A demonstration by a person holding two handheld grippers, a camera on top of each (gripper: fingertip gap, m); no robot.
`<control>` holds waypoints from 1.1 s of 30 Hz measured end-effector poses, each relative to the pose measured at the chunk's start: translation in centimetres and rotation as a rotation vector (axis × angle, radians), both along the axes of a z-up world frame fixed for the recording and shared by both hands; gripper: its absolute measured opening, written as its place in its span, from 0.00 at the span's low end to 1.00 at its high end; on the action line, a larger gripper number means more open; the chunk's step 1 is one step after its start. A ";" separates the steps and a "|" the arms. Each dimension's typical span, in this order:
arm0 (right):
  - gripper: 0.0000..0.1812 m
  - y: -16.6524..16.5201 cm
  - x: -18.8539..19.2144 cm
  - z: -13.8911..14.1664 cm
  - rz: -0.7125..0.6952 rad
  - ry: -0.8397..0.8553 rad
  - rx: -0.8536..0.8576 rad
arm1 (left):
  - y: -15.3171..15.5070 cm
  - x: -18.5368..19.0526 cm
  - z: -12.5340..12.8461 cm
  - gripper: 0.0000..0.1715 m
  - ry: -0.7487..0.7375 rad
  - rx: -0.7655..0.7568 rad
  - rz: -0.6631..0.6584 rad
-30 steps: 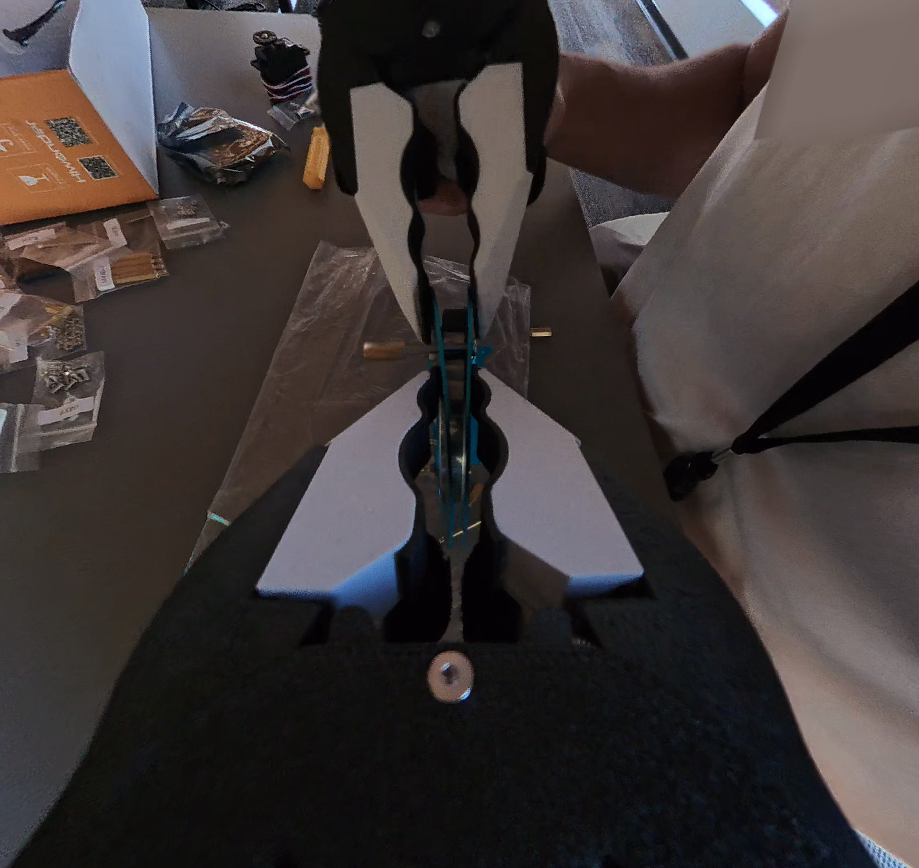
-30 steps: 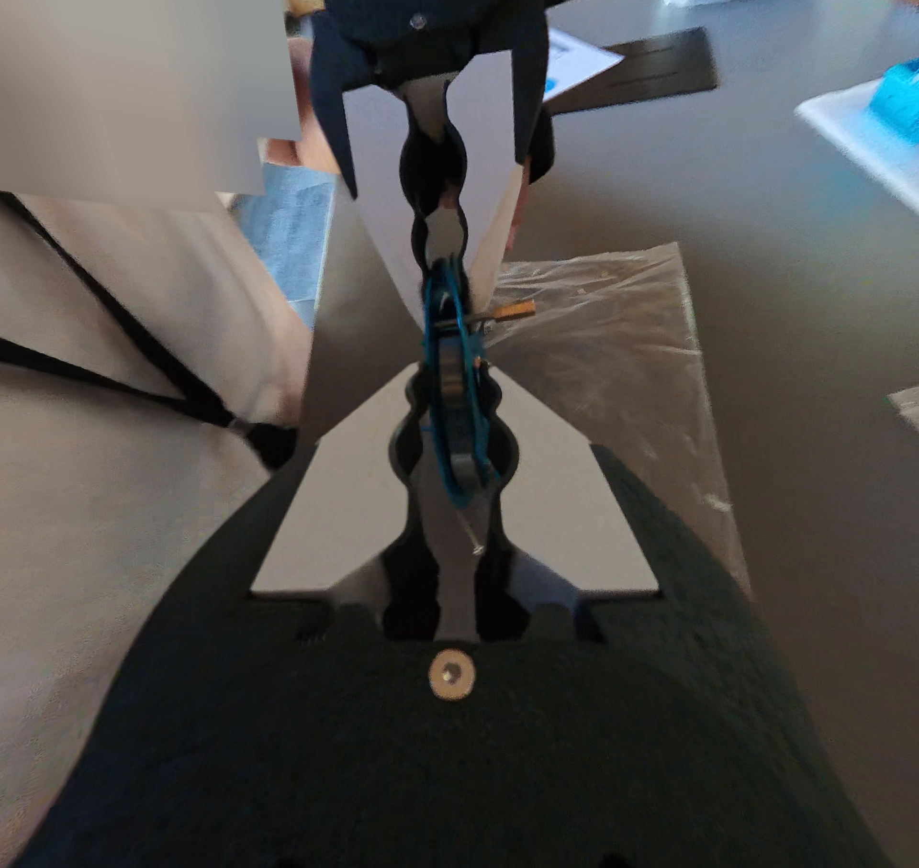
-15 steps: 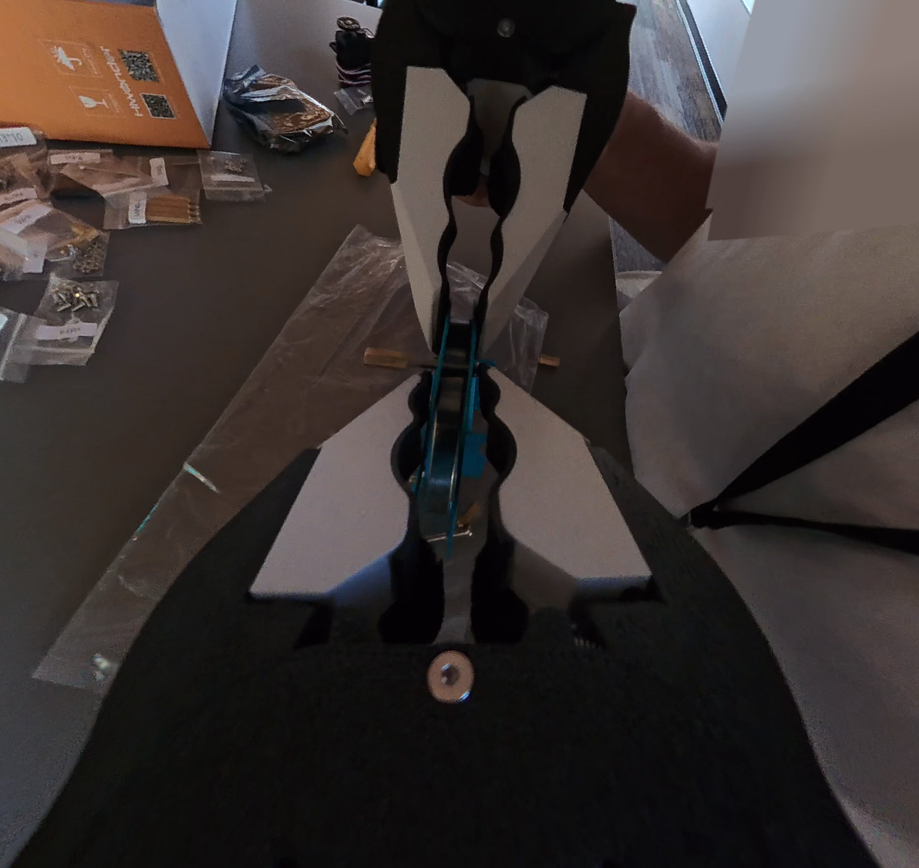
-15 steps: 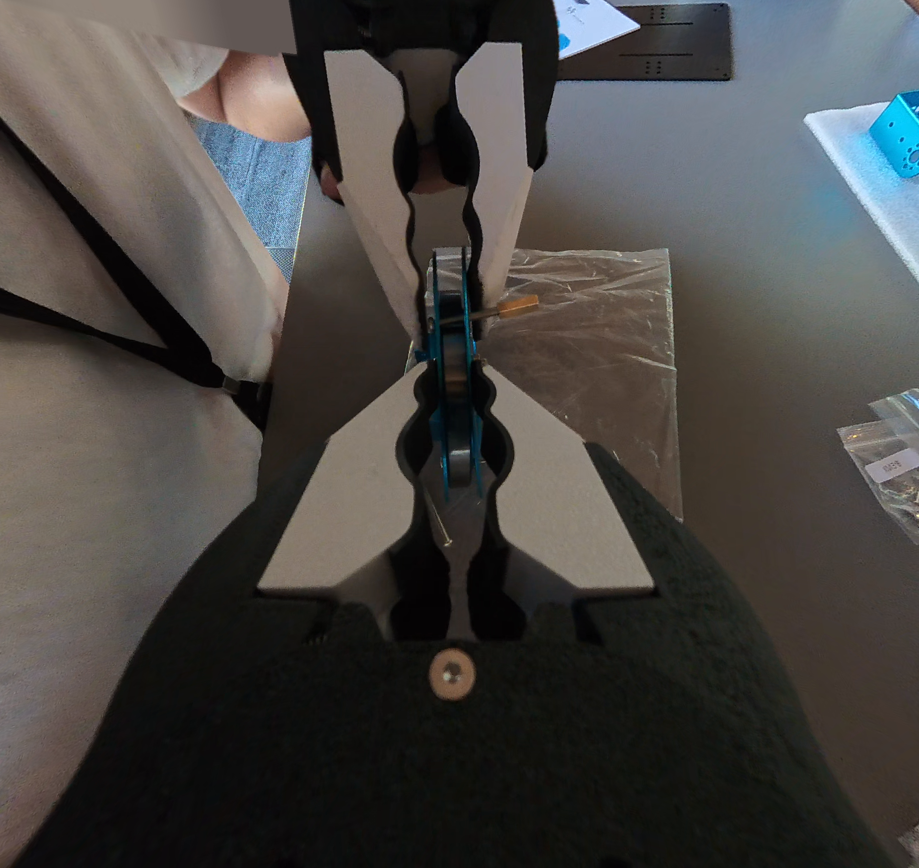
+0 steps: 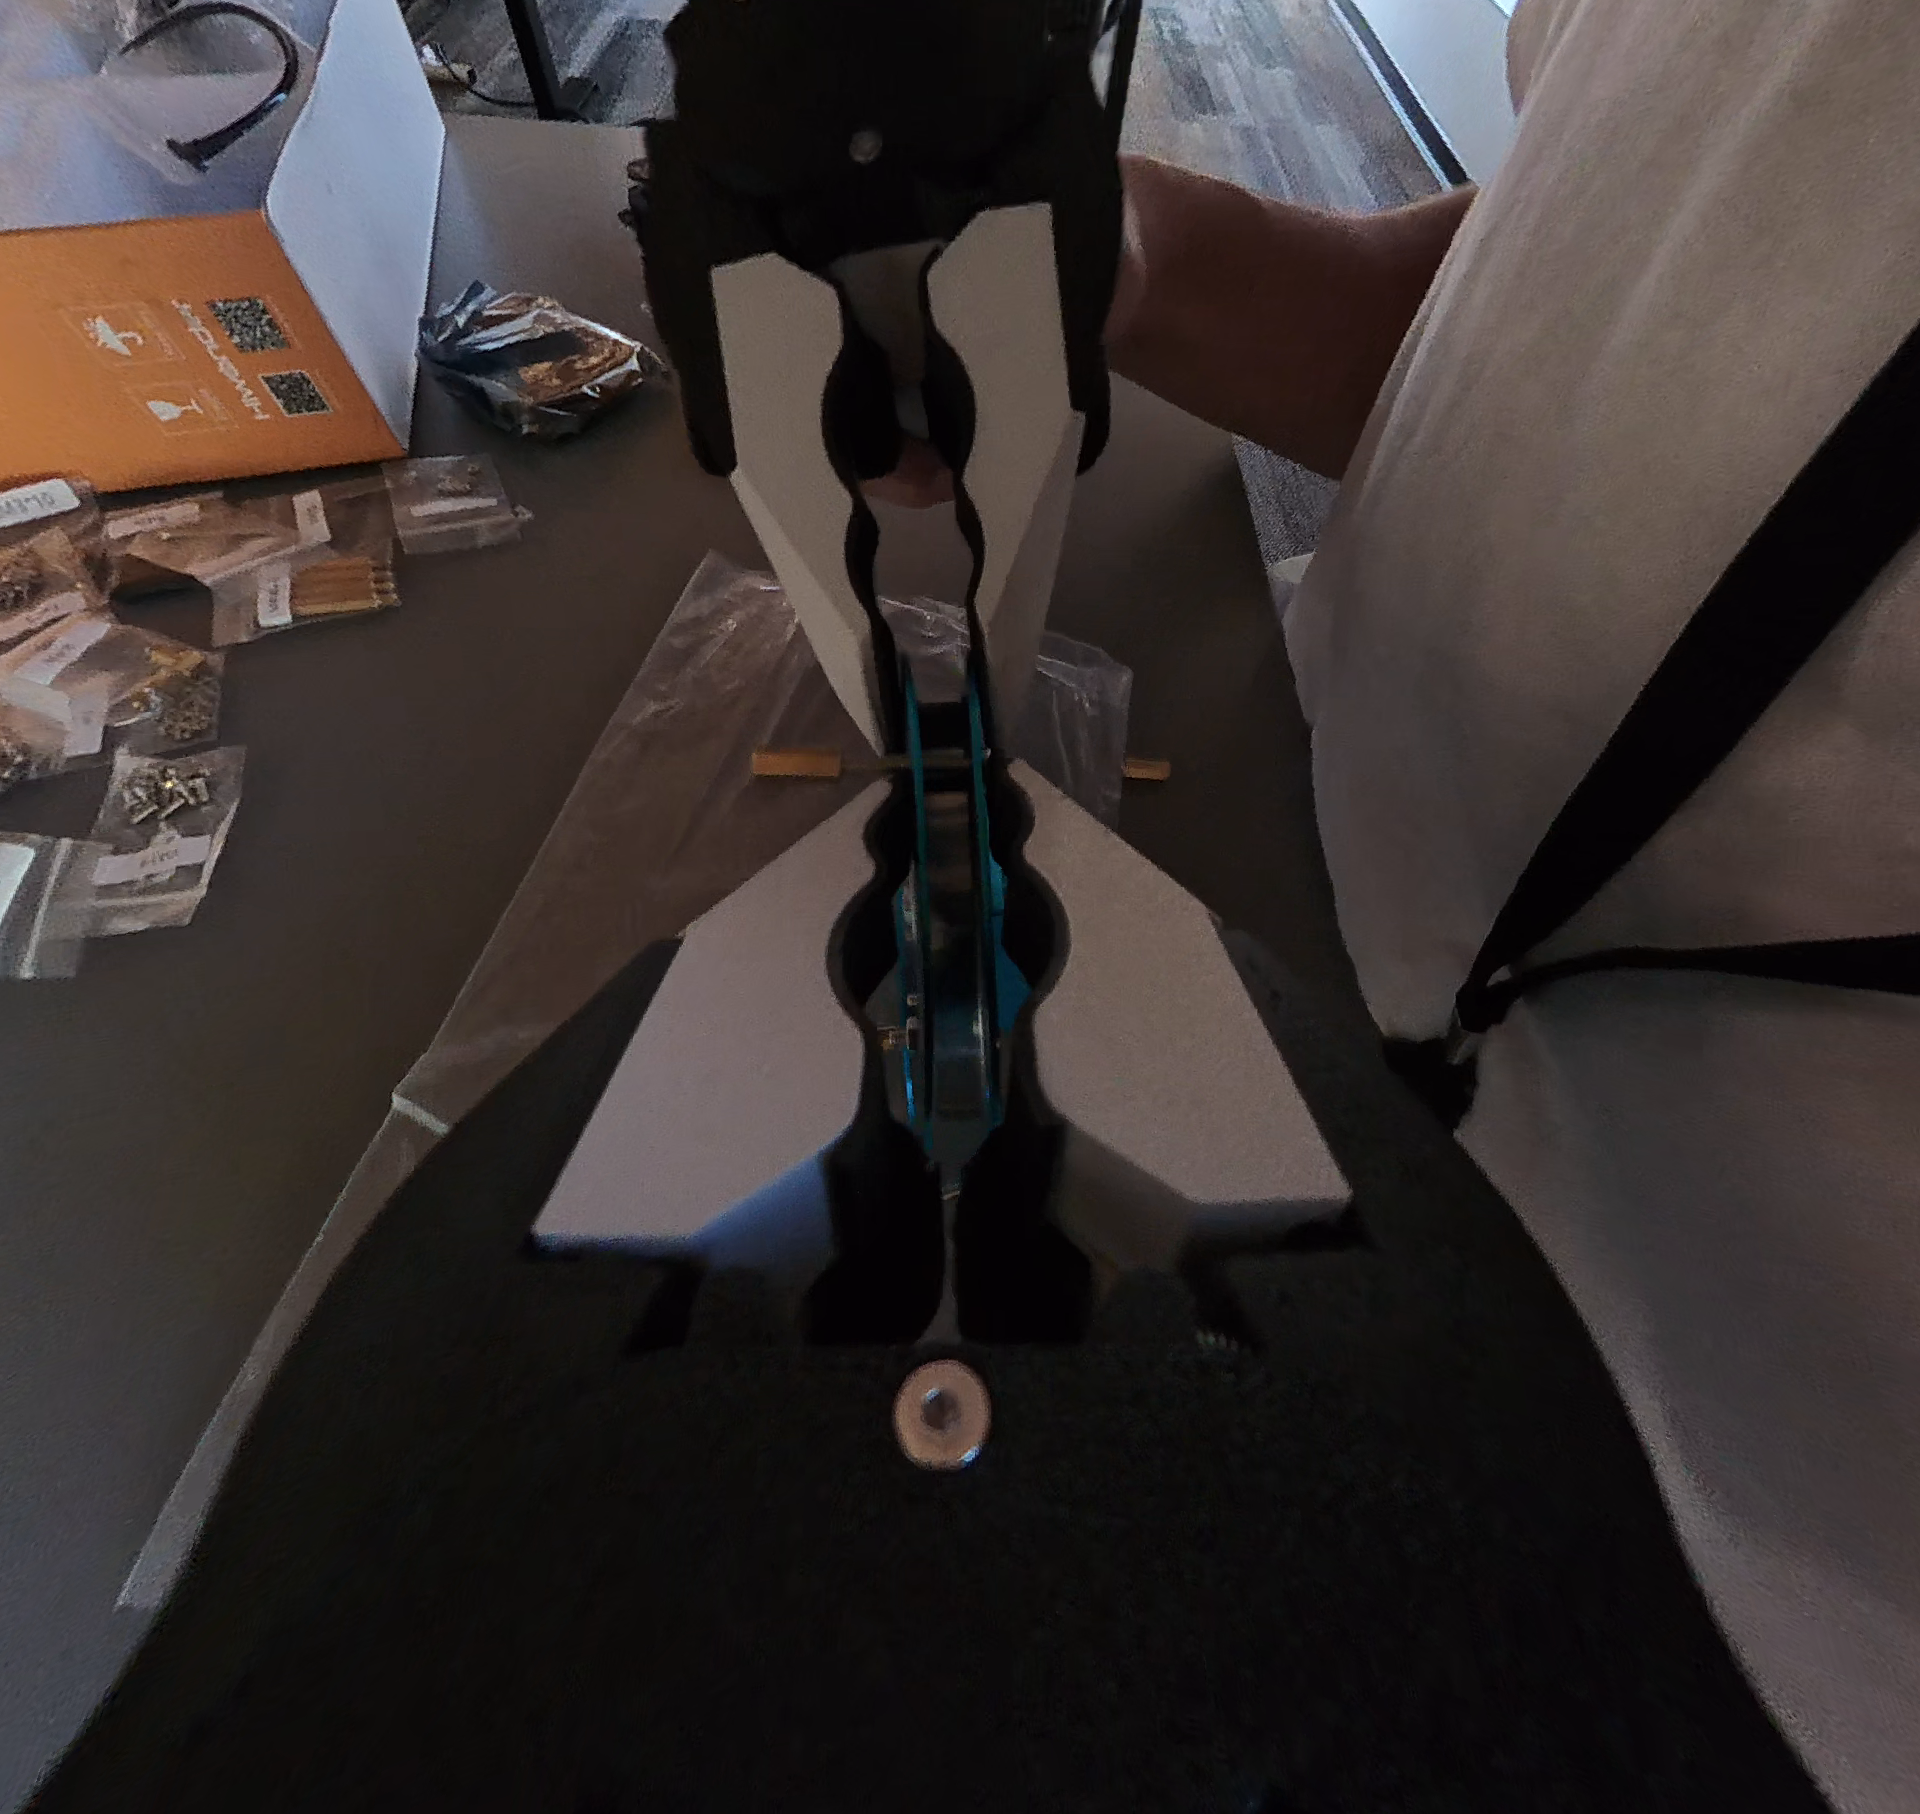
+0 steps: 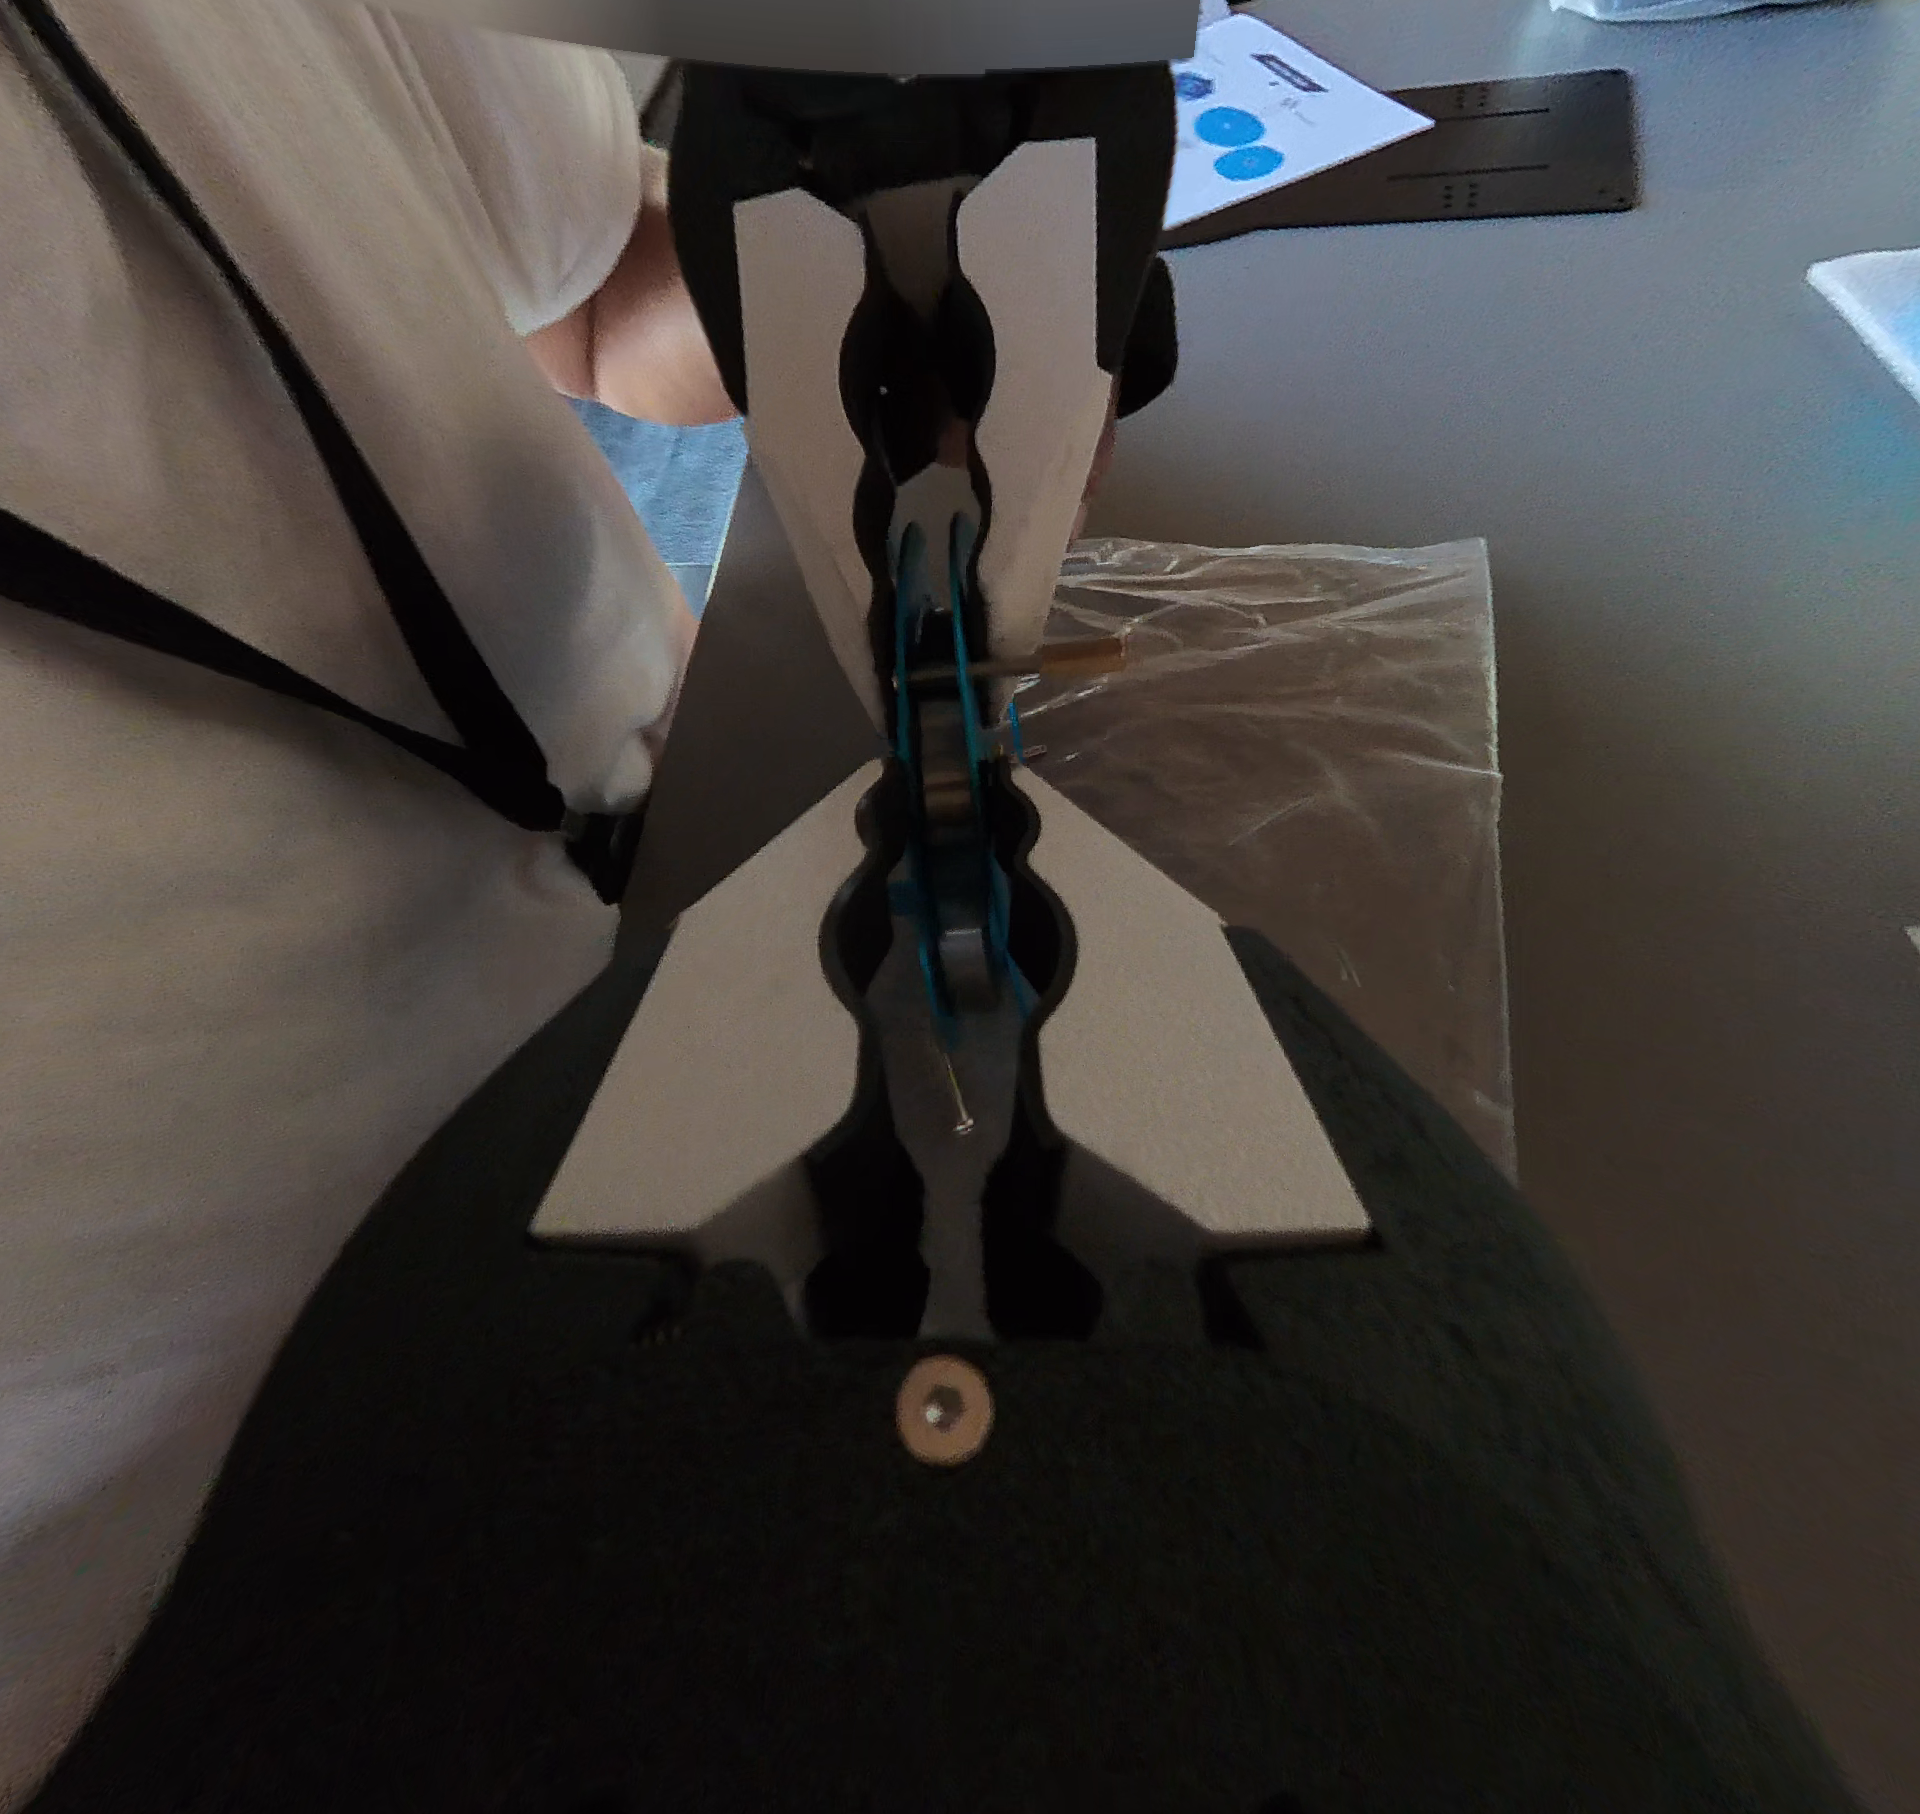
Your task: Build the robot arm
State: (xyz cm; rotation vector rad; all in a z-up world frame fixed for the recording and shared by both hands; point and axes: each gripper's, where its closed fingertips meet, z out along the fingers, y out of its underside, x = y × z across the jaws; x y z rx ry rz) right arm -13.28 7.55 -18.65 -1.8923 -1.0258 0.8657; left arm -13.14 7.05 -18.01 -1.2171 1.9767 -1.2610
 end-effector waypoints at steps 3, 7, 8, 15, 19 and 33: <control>0.14 -1.1 0.1 1.2 0.124 0.107 -0.037 | -0.6 0.0 0.0 0.08 -0.021 -0.002 -0.029; 0.16 -0.5 2.0 3.3 0.320 0.194 0.000 | -0.8 -0.1 0.0 0.08 -0.038 0.009 -0.050; 0.17 -0.2 2.2 3.3 0.388 0.206 -0.001 | -0.9 -0.2 0.0 0.08 -0.047 0.012 -0.062; 0.18 0.2 0.8 1.7 0.909 0.231 0.034 | -1.3 -1.0 0.2 0.09 -0.126 0.014 -0.151; 0.14 1.3 -0.3 2.1 1.041 0.259 0.127 | -0.9 -1.4 0.2 0.08 -0.152 -0.002 -0.182; 0.03 1.3 -0.9 1.7 1.144 0.351 0.233 | -0.6 -1.4 0.2 0.09 -0.169 -0.075 -0.238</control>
